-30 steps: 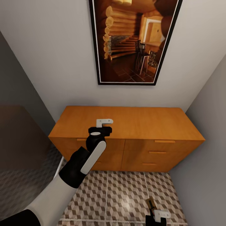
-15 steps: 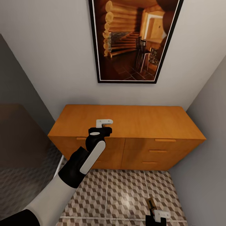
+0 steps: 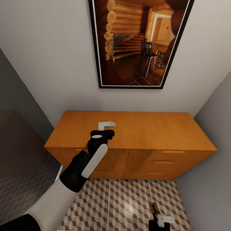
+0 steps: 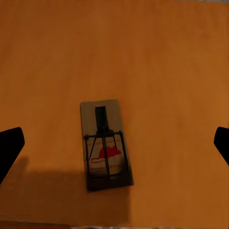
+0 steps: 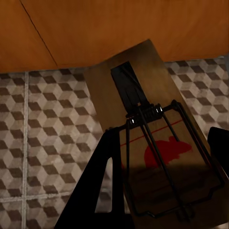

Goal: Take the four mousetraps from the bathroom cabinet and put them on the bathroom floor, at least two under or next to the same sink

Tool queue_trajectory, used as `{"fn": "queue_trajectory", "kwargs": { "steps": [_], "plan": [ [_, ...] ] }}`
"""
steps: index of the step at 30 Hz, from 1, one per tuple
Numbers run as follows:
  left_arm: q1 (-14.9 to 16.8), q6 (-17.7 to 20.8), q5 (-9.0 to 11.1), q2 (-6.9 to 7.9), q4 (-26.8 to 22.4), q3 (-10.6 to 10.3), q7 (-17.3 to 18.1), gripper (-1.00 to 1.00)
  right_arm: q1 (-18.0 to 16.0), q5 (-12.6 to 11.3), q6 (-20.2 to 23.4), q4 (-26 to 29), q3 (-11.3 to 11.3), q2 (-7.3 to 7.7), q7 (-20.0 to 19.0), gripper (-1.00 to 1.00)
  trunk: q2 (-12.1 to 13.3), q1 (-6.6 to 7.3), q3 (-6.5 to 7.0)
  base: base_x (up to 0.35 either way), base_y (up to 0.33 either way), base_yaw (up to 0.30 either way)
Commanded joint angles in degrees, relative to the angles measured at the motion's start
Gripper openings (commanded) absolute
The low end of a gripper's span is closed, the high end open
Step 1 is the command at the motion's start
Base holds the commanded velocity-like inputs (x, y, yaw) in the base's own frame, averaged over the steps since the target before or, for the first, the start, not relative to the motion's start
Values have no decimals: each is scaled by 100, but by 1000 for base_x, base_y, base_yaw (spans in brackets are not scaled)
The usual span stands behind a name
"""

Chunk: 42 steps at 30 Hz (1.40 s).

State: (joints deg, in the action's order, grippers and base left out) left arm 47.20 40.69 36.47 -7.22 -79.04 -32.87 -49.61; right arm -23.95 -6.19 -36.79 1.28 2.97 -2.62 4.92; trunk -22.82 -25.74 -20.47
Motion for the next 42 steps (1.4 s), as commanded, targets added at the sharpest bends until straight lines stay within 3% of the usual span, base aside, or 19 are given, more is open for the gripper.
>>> {"fn": "queue_trajectory", "kwargs": {
  "steps": [1,15,42],
  "plan": [
    [8,9,53,1,3,-7,-60,100,-4,-58,-21,-5,37,-2,0,-100,-10,-5,-9,108,0,0],
    [5,9,54,2,42,-9,-64,100,-4,-58,-21,-5,37,-2,1,-100,-10,-5,-23,20,0,0],
    [-2,9,53,45,82,-9,-66,100,-4,-58,-21,-5,37,-10,1,-100,-10,-5,-200,0,0,0]
  ]
}}
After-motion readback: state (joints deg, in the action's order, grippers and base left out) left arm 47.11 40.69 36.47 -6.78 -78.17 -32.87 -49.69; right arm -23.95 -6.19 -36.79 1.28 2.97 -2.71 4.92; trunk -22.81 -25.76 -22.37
